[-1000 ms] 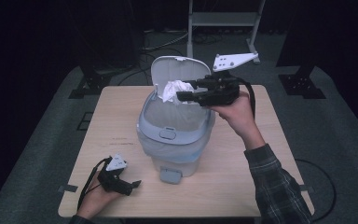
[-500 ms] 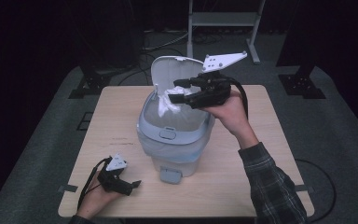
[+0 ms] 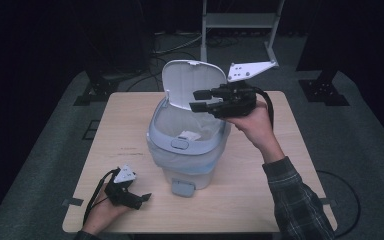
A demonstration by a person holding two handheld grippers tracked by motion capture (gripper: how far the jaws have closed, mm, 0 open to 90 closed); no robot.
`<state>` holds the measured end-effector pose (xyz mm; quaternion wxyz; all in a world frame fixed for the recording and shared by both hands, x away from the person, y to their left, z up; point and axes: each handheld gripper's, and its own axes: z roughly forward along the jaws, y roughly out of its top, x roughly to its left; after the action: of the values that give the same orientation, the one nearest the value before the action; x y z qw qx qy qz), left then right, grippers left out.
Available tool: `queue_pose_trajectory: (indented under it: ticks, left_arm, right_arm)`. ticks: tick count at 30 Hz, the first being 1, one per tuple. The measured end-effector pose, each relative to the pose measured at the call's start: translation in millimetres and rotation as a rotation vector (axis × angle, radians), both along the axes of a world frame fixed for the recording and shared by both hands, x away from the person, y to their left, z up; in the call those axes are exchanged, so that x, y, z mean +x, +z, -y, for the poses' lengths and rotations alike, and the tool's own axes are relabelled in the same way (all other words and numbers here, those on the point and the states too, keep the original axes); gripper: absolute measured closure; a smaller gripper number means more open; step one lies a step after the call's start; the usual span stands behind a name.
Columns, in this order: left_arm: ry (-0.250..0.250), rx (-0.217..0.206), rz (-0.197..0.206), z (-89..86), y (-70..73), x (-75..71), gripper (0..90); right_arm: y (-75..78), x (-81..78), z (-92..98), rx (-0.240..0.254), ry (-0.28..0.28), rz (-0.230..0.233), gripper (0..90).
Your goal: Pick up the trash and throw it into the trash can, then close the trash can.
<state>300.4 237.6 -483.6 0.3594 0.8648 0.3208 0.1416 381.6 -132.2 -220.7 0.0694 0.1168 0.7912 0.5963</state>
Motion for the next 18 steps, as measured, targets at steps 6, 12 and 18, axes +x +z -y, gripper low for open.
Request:
queue_pose_trajectory:
  ticks: [6,12,18]
  left_arm:
    - [0.0,0.0,0.0,0.0,0.0,0.0,0.0]
    - [0.0,0.0,0.0,0.0,0.0,0.0,0.0]
    - [0.0,-0.001,0.0,0.0,0.0,0.0,0.0]
  right_arm:
    - [-1.9,-3.5,21.6,0.014,-0.026,0.007,63.6]
    - [-2.7,-3.4,39.1,-0.004,-0.038,0.012,79.4]
    - [-2.7,-3.5,56.9,-0.002,-0.09,0.03,90.0]
